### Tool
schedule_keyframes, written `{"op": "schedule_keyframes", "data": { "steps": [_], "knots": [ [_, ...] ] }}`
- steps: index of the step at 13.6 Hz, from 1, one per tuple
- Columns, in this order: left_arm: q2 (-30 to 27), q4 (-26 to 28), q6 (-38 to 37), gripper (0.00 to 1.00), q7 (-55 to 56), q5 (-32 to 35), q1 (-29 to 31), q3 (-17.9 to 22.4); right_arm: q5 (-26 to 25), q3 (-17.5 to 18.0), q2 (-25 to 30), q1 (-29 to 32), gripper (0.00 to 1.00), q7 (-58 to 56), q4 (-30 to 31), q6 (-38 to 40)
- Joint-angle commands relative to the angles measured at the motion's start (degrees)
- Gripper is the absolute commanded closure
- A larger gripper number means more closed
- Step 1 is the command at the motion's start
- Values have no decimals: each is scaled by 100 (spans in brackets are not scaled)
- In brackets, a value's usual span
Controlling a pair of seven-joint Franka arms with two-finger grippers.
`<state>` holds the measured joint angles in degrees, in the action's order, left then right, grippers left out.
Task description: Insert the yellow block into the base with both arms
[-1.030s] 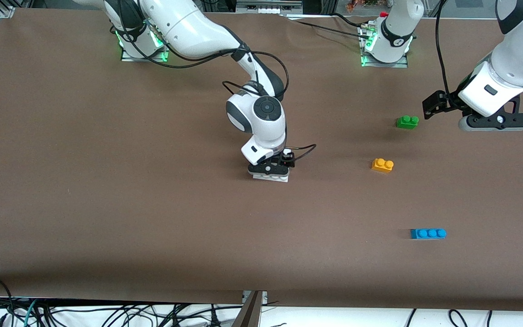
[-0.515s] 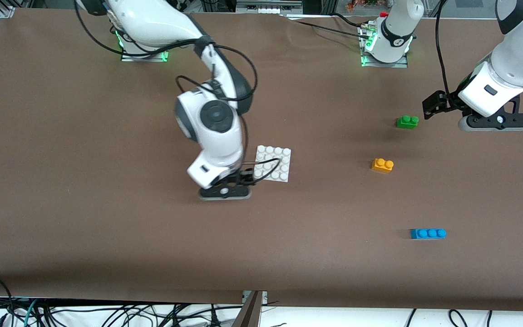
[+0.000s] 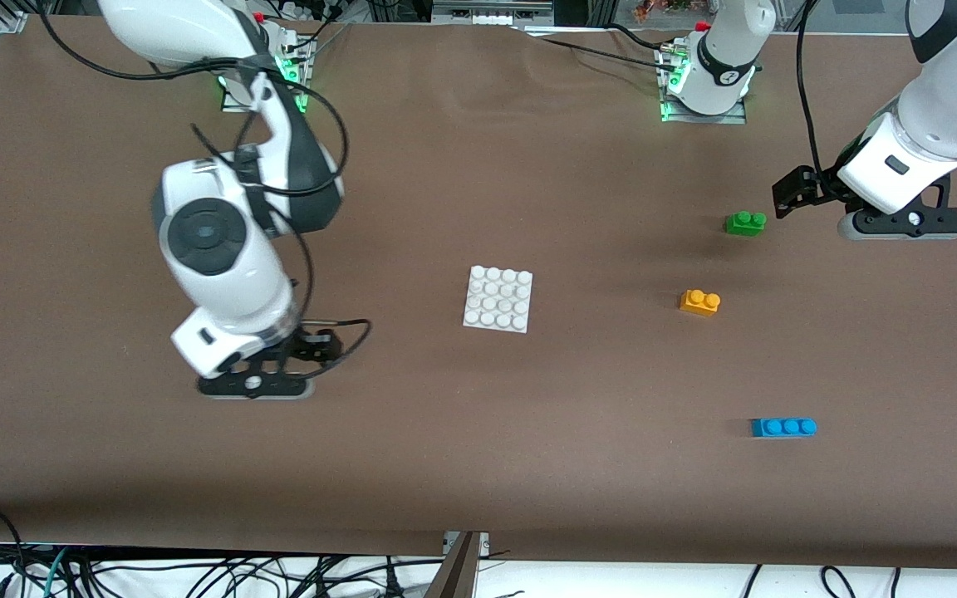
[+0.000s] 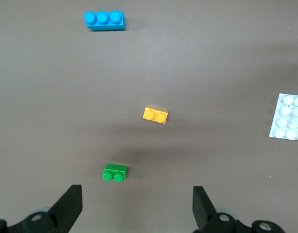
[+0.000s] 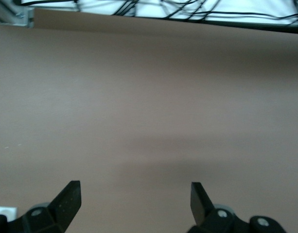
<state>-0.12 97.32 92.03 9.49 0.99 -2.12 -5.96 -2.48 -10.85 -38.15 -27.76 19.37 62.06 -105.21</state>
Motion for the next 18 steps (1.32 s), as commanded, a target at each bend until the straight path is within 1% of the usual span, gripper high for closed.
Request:
{"op": "schedule_keyframes", "data": {
  "steps": [1,4,7,12,13,16,18],
  "knots": [
    [64,-134,-71,0,-62,-178,18,-1,29,74,500,463,0,-406,105,552],
    [56,-134,-80,0,-79,-178,18,-1,54,100,992,991,0,-889,244,984],
    [56,-134,-89,0,-97,-187,18,-1,81,135,1765,1448,0,-1425,964,994],
    [56,-134,-89,0,-141,-187,18,-1,37,179,2609,1905,0,-1611,1870,1046],
    [56,-134,-89,0,-141,-187,18,7,46,188,2619,2071,0,-1716,1880,1038],
    [99,-126,-89,0,-193,-239,18,-1,90,188,2628,2327,0,-2637,1915,933],
    [230,-117,-98,0,-255,-520,44,7,90,180,2663,2389,0,-3103,1915,783]
  ]
}}
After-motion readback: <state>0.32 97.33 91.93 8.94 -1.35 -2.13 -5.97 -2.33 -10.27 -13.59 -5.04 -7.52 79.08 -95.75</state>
